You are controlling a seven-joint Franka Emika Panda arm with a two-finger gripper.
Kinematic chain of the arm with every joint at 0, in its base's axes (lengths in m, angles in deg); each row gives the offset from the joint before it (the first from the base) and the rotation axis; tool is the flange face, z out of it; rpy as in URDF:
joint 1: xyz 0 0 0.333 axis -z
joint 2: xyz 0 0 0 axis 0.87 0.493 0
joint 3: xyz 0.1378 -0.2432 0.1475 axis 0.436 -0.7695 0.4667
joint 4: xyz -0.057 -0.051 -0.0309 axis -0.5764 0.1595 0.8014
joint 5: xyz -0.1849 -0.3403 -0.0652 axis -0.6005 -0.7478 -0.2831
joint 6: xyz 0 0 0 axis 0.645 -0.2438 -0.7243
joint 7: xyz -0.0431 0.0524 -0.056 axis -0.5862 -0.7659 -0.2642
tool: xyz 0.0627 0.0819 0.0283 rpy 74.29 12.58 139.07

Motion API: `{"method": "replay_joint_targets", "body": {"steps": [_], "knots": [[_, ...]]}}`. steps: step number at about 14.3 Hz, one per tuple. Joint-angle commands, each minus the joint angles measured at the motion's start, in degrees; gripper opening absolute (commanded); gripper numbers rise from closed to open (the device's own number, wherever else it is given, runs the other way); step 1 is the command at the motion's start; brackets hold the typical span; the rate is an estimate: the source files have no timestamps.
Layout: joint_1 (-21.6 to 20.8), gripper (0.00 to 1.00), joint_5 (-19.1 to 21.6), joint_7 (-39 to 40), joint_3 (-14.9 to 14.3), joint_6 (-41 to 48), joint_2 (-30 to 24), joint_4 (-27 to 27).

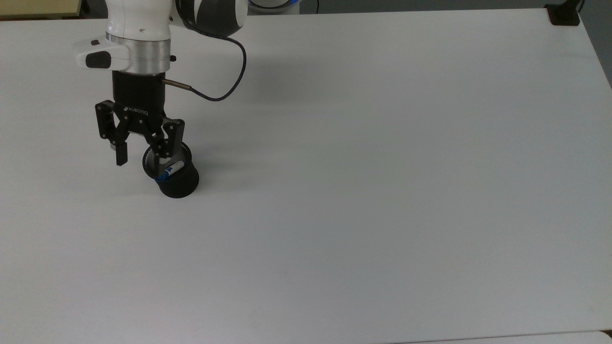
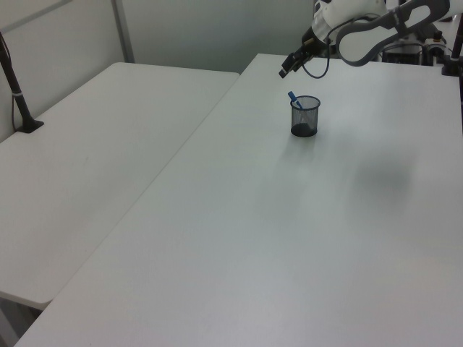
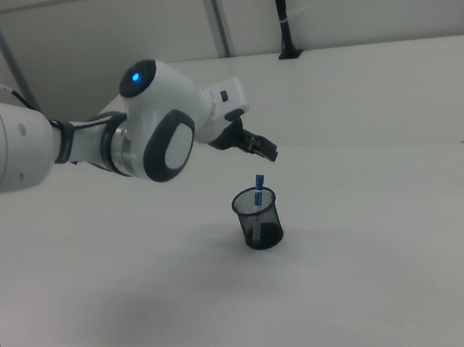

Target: Insert the marker

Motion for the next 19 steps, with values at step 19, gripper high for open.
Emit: {"method": "replay_joint_targets", "body": {"steps": [19], "knots": [[-9.79, 1.0, 0.35, -0.16, -0.39, 67.42, -7.37, 19.27]]}}
